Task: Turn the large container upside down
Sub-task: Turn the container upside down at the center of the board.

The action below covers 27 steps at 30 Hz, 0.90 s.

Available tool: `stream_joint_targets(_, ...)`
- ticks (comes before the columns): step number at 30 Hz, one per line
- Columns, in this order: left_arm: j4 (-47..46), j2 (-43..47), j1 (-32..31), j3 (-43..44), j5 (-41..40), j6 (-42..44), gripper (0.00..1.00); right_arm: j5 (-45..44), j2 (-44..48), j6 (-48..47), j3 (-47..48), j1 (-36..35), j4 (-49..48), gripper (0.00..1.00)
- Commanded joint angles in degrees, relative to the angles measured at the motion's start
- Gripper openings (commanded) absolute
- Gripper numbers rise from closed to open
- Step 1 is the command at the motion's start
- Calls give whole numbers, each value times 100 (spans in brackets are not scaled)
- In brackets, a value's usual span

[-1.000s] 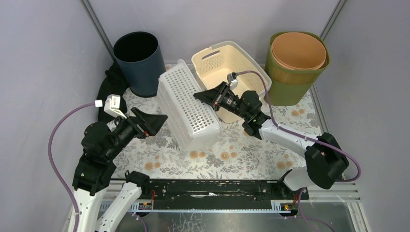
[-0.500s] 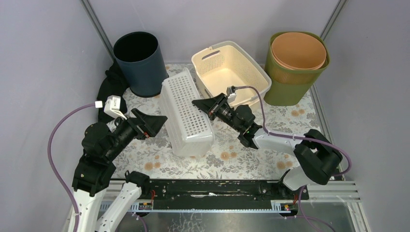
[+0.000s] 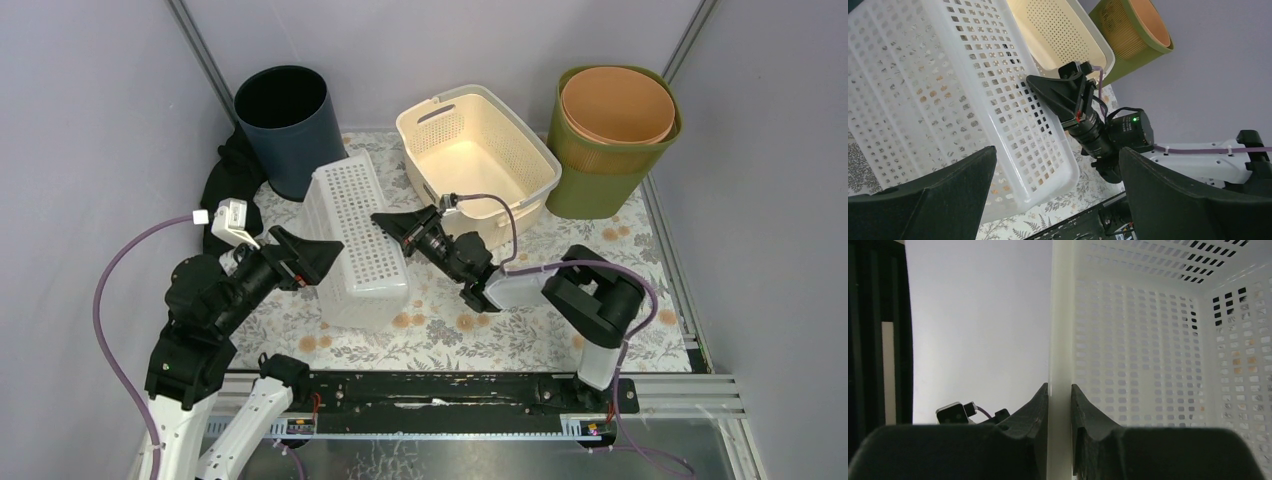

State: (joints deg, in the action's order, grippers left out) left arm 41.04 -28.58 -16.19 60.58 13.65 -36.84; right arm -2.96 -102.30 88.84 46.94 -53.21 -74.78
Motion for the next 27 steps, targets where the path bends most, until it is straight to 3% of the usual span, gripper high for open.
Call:
stream_joint_targets(1, 66, 43, -16, 199, -69, 151, 100, -695, -381, 248, 528, -137, -1827, 10)
stream_joint_targets(10, 71, -20, -21, 183, -100, 168, 100, -966, -1241, 475, 967, -192, -2272, 16)
stream_joint_targets(18, 6, -81, -16, 131, -85, 161, 100, -960, -1244, 542, 378, -195, -2008, 35)
stream_joint_targets(27, -34, -139, -20, 121, -73, 160, 100, -816, -1269, 628, -261, -181, -1818, 40)
